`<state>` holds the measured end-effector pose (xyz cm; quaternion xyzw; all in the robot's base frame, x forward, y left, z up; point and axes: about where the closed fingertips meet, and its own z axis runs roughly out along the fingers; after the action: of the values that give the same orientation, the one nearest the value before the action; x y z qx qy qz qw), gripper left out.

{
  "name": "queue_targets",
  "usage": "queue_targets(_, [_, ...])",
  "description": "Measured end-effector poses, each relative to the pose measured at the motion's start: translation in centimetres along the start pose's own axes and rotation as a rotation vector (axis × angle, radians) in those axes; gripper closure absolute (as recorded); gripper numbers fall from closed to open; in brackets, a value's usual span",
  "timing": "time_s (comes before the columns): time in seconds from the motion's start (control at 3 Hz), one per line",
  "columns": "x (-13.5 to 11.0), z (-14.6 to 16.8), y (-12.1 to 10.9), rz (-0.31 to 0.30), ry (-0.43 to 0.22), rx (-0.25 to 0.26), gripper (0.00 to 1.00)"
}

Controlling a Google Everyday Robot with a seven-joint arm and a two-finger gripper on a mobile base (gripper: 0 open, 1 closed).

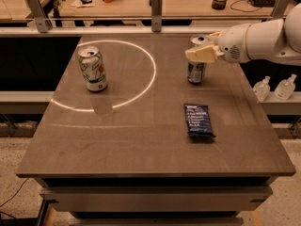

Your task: Move redbull can near rxbar blueberry

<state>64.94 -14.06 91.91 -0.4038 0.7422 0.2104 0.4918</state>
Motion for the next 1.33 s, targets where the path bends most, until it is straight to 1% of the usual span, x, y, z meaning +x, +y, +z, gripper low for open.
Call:
queue_targets(0.33, [-0.7, -1.7, 2.5, -0.017, 0.032, -0.038, 1.00])
queue_targets(0.67, [-0.5, -3.1, 5.1, -0.013, 0.053, -0.074, 1.00])
queue_targets(1.0, [1.0, -4.3, 7.4, 0.036, 0.062, -0.097, 1.00])
queue_targets(1.33, [2.5, -4.4, 8.9, 0.079, 0.050, -0.108, 1.00])
